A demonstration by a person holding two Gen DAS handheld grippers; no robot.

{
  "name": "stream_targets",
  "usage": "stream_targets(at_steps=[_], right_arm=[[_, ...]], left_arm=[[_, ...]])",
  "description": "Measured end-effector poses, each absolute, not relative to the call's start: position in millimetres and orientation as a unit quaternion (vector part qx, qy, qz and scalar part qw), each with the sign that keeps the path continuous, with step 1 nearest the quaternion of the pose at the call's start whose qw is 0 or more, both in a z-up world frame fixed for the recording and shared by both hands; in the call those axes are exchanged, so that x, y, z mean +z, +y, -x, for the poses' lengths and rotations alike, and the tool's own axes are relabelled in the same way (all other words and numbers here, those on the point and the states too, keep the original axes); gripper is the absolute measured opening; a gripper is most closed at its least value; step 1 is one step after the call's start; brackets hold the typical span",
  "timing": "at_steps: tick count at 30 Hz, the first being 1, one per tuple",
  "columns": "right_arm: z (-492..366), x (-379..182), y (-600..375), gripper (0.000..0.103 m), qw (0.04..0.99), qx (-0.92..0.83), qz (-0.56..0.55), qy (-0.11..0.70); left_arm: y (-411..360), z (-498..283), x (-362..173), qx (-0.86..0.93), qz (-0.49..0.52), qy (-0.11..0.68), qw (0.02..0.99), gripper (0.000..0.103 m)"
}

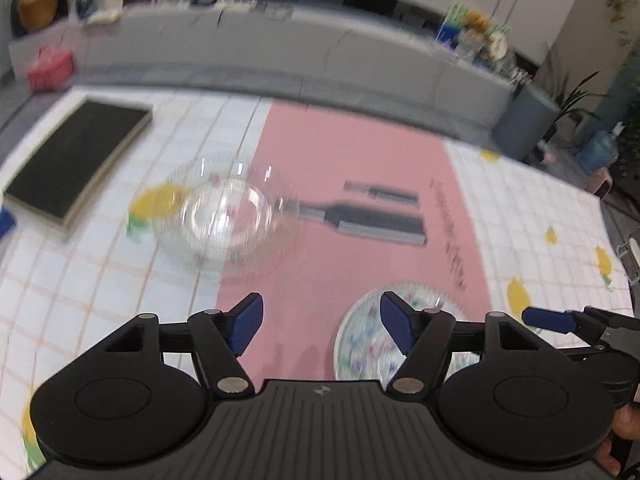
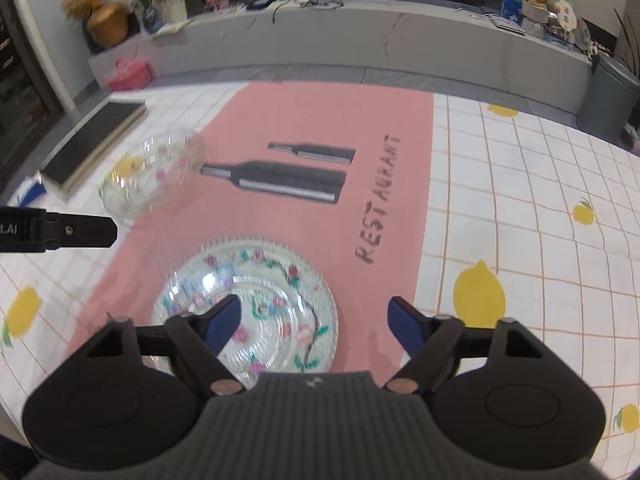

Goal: Organize plates and bowls
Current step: 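Move both tools to the rim of the other clear glass plate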

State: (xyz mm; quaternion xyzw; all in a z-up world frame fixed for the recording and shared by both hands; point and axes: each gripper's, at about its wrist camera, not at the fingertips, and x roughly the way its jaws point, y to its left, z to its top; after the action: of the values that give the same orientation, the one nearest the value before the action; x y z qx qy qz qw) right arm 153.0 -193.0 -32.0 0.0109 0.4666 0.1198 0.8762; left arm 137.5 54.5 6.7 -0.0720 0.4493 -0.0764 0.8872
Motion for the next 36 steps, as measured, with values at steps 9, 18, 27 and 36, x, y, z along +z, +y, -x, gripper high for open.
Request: stream_targets(at_steps=[9, 18, 27, 36], right_arm=[[-167, -16, -200, 0.093, 0.892, 0.115, -0.045, 0.435], [-194, 0, -185, 0.100, 0.906, 0.129, -0.063, 0.399], [-254, -4, -150, 0.100, 0.875, 0.207, -0.084, 0.430], [-308, -26, -109, 0.100, 0.851, 0.225, -0.061, 0.470]], left_arm=[[75, -149, 26, -0.096, 0.099, 0.355, 0.925, 0.083], [128, -181, 26, -0.029, 0.108, 0.347, 0.931, 0.080], [175, -200, 2, -0.003, 0.119, 0.374, 0.920, 0.076], [203, -211, -25, -0.023, 0.161, 0.418, 0.894, 0.066]])
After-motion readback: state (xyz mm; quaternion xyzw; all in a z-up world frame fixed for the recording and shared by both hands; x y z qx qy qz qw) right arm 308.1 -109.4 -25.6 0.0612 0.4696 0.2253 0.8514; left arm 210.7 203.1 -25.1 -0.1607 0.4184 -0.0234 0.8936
